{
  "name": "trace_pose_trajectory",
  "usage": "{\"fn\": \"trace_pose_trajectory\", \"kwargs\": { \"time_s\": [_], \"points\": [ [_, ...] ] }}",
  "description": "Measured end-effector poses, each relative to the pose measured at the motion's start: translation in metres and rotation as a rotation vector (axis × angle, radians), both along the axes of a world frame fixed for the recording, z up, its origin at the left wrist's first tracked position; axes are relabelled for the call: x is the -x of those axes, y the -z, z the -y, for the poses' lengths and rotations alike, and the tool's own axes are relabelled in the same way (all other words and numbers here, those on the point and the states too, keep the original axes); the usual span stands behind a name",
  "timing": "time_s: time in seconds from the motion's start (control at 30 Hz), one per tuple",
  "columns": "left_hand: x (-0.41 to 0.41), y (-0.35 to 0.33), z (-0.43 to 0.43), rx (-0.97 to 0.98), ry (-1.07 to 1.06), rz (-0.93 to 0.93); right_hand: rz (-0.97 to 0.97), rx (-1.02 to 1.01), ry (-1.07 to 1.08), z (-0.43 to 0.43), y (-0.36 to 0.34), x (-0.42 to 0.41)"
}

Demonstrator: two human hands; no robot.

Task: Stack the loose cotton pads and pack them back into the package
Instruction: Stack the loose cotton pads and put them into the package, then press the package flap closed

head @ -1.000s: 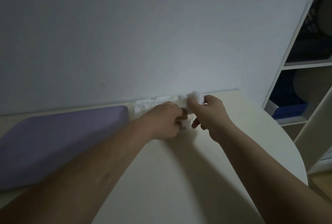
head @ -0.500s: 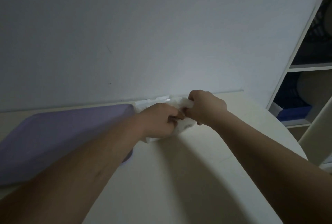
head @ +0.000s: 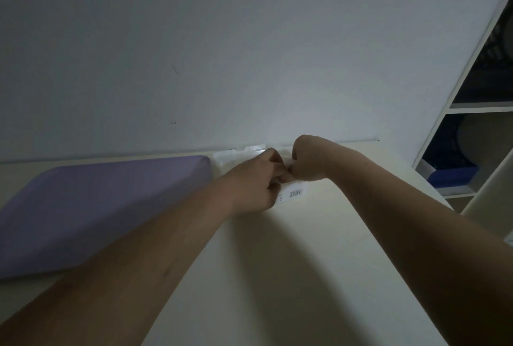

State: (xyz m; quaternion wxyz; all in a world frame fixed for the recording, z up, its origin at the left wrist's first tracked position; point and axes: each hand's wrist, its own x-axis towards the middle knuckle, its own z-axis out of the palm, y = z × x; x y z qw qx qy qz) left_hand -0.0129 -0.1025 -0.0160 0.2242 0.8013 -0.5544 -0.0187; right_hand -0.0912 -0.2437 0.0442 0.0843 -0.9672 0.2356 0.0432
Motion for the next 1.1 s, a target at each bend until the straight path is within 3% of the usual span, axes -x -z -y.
{"fn": "trace_pose_trajectory", "kwargs": {
  "time_s": [0.13, 0.23, 0.3, 0.37, 0.47, 0.53, 0.6, 1.0, 1.1],
  "points": [
    [0.004, 0.001, 0.004, -0.001, 0.013, 0.02, 0.154, 0.01, 0.089, 0.001, 0.014, -0.002],
    [0.001, -0.005, -0.004, 0.104, -0.063, -0.051, 0.155, 0.061, 0.121, -0.002, 0.02, -0.004],
    [-0.018, -0.008, -0.016, 0.303, -0.273, -0.015, 0.066, 0.108, 0.117, -0.004, 0.015, -0.005],
    [-0.041, -0.007, -0.033, 0.377, -0.536, -0.039, 0.023, 0.201, 0.101, -0.006, 0.004, -0.004],
    [-0.06, 0.006, -0.049, 0.292, -0.751, -0.389, 0.22, 0.276, -0.019, -0.014, 0.0, -0.007],
    [-0.061, 0.014, -0.05, 0.339, -0.725, -0.644, 0.259, 0.156, -0.147, -0.028, 0.014, -0.012],
    [-0.057, 0.016, -0.048, 0.398, -0.696, -0.741, 0.191, 0.068, -0.216, -0.04, 0.036, -0.016],
    [-0.056, 0.03, -0.049, 0.603, -0.544, -0.865, 0.224, 0.028, -0.195, -0.043, 0.071, -0.014],
    [-0.048, 0.029, -0.052, 0.659, -0.529, -0.788, 0.44, -0.062, -0.134, -0.043, 0.072, -0.003]
  ]
}}
